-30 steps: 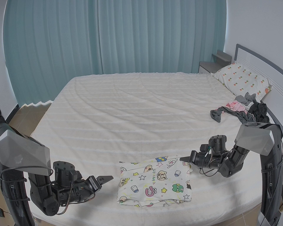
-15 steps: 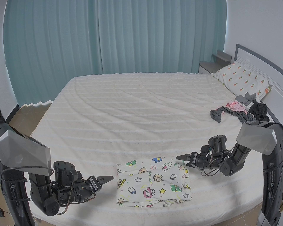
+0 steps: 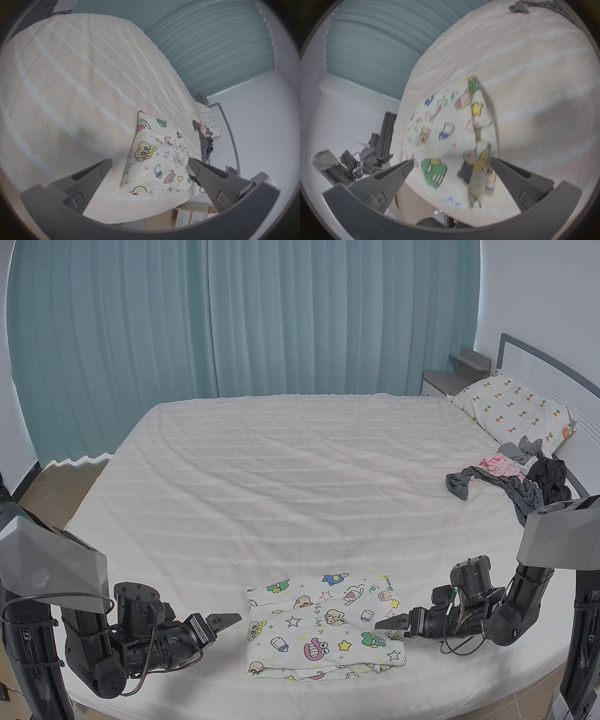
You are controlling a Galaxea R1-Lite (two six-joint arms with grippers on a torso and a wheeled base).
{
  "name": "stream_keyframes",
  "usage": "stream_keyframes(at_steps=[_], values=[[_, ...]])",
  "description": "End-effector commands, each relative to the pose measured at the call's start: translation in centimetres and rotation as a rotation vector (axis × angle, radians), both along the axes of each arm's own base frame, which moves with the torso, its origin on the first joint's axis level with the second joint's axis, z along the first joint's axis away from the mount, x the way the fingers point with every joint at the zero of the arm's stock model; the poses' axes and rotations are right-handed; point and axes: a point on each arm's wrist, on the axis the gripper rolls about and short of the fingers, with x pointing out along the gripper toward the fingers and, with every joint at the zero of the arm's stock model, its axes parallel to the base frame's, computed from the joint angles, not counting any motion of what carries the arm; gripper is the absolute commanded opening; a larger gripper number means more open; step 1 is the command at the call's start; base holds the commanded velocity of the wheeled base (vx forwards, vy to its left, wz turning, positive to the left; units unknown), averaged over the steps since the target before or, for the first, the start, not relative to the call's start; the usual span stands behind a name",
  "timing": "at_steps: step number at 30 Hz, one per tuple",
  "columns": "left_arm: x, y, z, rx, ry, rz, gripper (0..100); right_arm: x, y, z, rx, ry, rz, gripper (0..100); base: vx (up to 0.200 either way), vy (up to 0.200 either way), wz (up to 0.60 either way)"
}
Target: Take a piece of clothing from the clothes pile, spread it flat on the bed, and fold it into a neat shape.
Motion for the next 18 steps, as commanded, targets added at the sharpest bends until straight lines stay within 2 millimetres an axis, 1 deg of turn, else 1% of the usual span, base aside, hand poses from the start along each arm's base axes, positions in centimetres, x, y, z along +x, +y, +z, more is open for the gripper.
stream_keyframes(at_steps=[1,4,7,8,15,18], values=[[0.00,-0.02,0.01,-0.001,-0.001,-0.001,100,-1.39,1.10,0.39,-0.024,-0.007,0.044,100,0.000,0.000,0.00],[0.00,-0.02,0.01,-0.001,-0.001,-0.001,100,-1.34,1.38,-0.02,-0.046,-0.017,0.060,100,0.000,0.000,0.00],[0.00,-0.02,0.01,-0.001,-0.001,-0.001,100,-0.82,1.51,-0.26,-0.048,-0.027,0.063,100,0.000,0.000,0.00],[0.00,-0.02,0.01,-0.001,-0.001,-0.001,100,-0.77,1.53,-0.30,-0.050,-0.026,0.064,0,0.000,0.000,0.00],[0.00,-0.02,0.01,0.000,-0.001,0.000,100,-0.92,1.39,-0.43,-0.096,-0.036,0.036,0,0.000,0.000,0.00],[0.00,-0.02,0.01,0.000,-0.001,0.000,100,-1.70,1.05,-0.32,-0.106,-0.020,0.038,0,0.000,0.000,0.00]])
